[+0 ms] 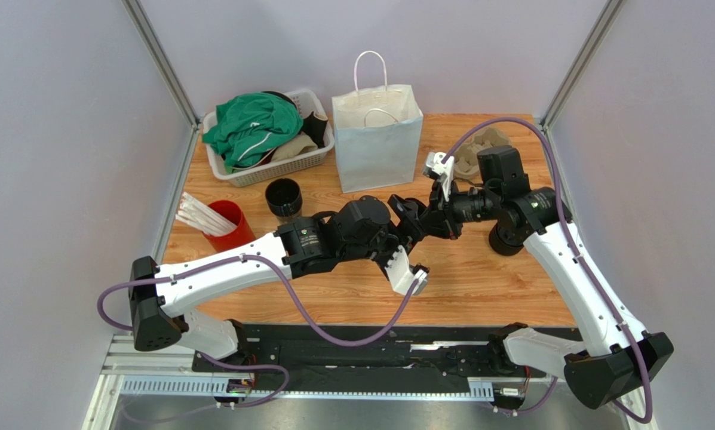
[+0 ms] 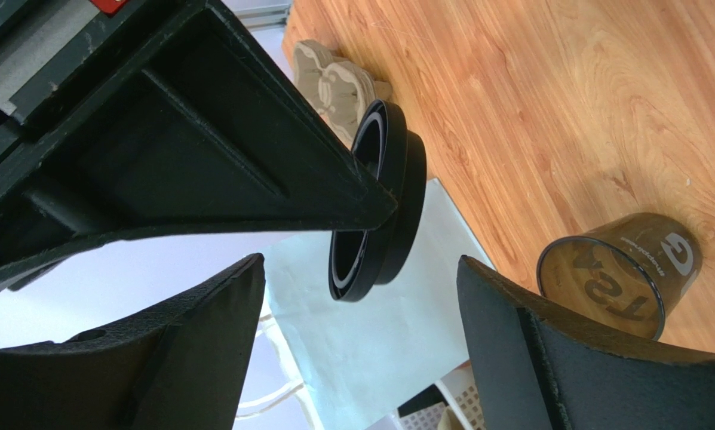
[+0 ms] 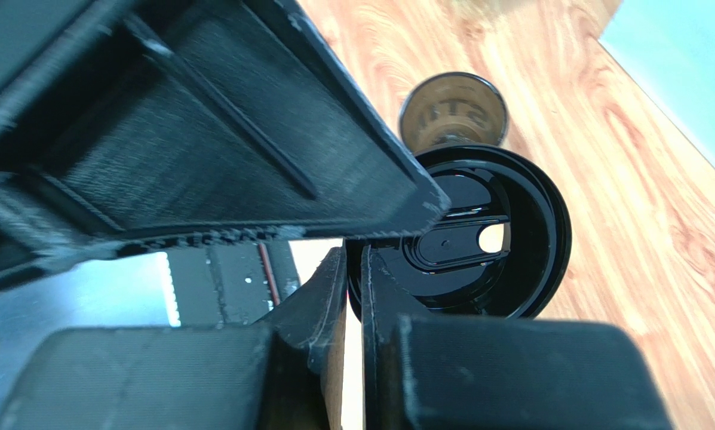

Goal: Pack the takeout coffee

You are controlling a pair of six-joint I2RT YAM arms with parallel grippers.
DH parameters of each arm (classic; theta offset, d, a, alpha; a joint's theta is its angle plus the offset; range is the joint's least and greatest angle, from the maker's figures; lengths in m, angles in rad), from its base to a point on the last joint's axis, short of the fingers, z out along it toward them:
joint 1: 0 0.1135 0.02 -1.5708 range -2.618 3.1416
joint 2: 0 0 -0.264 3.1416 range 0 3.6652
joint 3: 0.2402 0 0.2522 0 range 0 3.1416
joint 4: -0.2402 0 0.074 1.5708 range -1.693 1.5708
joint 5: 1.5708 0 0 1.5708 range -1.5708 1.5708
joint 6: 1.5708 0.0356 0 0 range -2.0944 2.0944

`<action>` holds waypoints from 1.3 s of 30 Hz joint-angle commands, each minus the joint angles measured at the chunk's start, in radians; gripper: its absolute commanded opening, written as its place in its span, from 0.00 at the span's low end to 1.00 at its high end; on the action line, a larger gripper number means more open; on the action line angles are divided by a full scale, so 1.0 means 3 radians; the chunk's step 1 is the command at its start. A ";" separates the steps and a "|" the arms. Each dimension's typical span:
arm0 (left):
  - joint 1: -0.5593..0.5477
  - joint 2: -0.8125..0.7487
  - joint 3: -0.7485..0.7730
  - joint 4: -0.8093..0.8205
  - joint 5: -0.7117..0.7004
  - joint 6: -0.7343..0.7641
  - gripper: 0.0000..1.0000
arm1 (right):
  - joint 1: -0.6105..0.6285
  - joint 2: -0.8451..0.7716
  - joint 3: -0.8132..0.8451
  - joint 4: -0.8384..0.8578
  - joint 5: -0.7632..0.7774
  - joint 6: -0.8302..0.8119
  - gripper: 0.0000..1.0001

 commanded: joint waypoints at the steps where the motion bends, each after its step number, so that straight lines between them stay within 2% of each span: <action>1: -0.0056 -0.0002 -0.0075 0.0203 0.0028 0.0079 0.84 | 0.0004 -0.0088 0.0079 0.0005 -0.0297 -0.0050 0.09; 13: -0.0158 0.0080 -0.0122 0.0234 -0.0029 0.0125 0.48 | 0.0009 -0.0103 0.0069 -0.0011 -0.0359 -0.0065 0.09; 16: -0.0179 0.0096 -0.0111 0.0229 -0.0039 0.0105 0.47 | 0.0004 -0.0093 0.0064 -0.0011 -0.0323 -0.0076 0.09; 18: -0.0194 0.0101 -0.0116 0.0224 -0.0054 0.0095 0.42 | 0.0004 -0.0088 0.0064 0.0015 -0.0292 -0.0076 0.11; 19: -0.0209 0.0101 -0.0127 0.0213 -0.0054 0.0079 0.34 | 0.0004 -0.0098 0.0074 0.0015 -0.0262 -0.0076 0.12; 20: -0.0214 0.0101 -0.0127 0.0203 -0.0054 0.0069 0.31 | 0.0004 -0.0098 0.0079 0.0020 -0.0246 -0.0081 0.12; 21: -0.0215 0.0101 -0.0137 0.0203 -0.0064 0.0064 0.22 | 0.0004 -0.0108 0.0084 0.0015 -0.0231 -0.0081 0.12; 22: -0.0220 0.0096 -0.0147 0.0203 -0.0074 0.0054 0.17 | -0.0001 -0.0108 0.0089 0.0025 -0.0211 -0.0081 0.13; 26: -0.0220 0.0075 -0.0168 0.0203 -0.0115 0.0008 0.17 | -0.0001 -0.0169 0.0135 0.0025 -0.0078 -0.0091 0.18; 29: -0.0220 0.0040 -0.0112 0.0086 -0.0197 -0.0058 0.18 | -0.0098 -0.0241 0.0258 0.0025 0.0193 -0.0086 0.37; 30: -0.0220 0.0024 -0.0056 -0.0107 -0.0238 -0.0195 0.18 | -0.0235 -0.0261 0.0309 0.0020 0.0249 -0.0086 0.49; 32: -0.0199 0.0029 0.0200 -0.0389 -0.0279 -0.0334 0.19 | -0.0460 -0.0308 0.0462 0.0005 0.0306 -0.0076 0.57; 33: -0.0189 0.0034 0.0297 -0.0638 -0.0330 -0.0492 0.19 | -0.0725 -0.0313 0.0508 -0.0011 0.0276 -0.0086 0.64; 35: -0.0169 0.0050 0.0573 -0.0849 -0.0401 -0.0682 0.19 | -0.0957 -0.0374 0.0555 -0.0026 0.0260 -0.0091 0.66; 36: -0.0143 0.0095 0.0690 -0.1119 -0.0463 -0.0941 0.19 | -0.1084 -0.0399 0.0540 -0.0021 0.0290 -0.0121 0.68; 38: -0.0092 0.0157 0.1079 -0.1396 -0.0453 -0.1233 0.19 | -0.1131 -0.0542 0.0443 0.0015 0.0438 -0.0167 0.68; 39: -0.0036 0.0208 0.1288 -0.1625 -0.0412 -0.1533 0.19 | -0.1137 -0.0609 0.0301 0.0066 0.0505 -0.0183 0.68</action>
